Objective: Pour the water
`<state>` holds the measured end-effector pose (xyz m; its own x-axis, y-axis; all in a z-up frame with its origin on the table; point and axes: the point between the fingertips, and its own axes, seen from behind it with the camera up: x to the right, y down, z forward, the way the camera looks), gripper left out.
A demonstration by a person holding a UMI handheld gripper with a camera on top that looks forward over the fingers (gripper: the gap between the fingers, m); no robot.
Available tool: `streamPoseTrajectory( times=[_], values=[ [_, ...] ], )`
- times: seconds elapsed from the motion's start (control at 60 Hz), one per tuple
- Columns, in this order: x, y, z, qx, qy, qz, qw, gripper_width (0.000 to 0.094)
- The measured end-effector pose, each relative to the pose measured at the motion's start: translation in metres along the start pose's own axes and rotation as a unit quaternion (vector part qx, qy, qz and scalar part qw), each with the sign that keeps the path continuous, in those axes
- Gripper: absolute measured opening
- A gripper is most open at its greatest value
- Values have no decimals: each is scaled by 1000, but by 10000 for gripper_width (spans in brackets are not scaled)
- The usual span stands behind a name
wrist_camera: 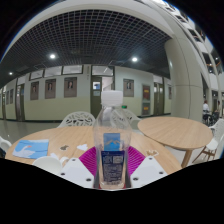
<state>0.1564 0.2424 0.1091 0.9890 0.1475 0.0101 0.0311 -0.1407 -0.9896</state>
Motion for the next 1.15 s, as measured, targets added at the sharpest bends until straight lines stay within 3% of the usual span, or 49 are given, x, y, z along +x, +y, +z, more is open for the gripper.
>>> streamPoseTrajectory(
  times=[0.2, 0.35, 0.45, 0.533, 0.583, 0.85, 1.017, 1.15],
  values=[
    [-9, 35, 1, -56, -14, -19, 998, 363],
    [-8, 34, -3, -45, -12, -2, 999, 356],
    [-11, 34, -2, -55, -9, -2, 998, 508],
    [-2, 41, -13, -90, 0, -4, 996, 873],
    [-6, 33, -25, -82, -8, -2, 997, 836],
    [-53, 9, -159, -70, -65, 27, 995, 848],
    [-87, 22, -242, -58, -96, 35, 993, 845],
    [-102, 37, -270, -52, -106, 48, 992, 844]
  ],
)
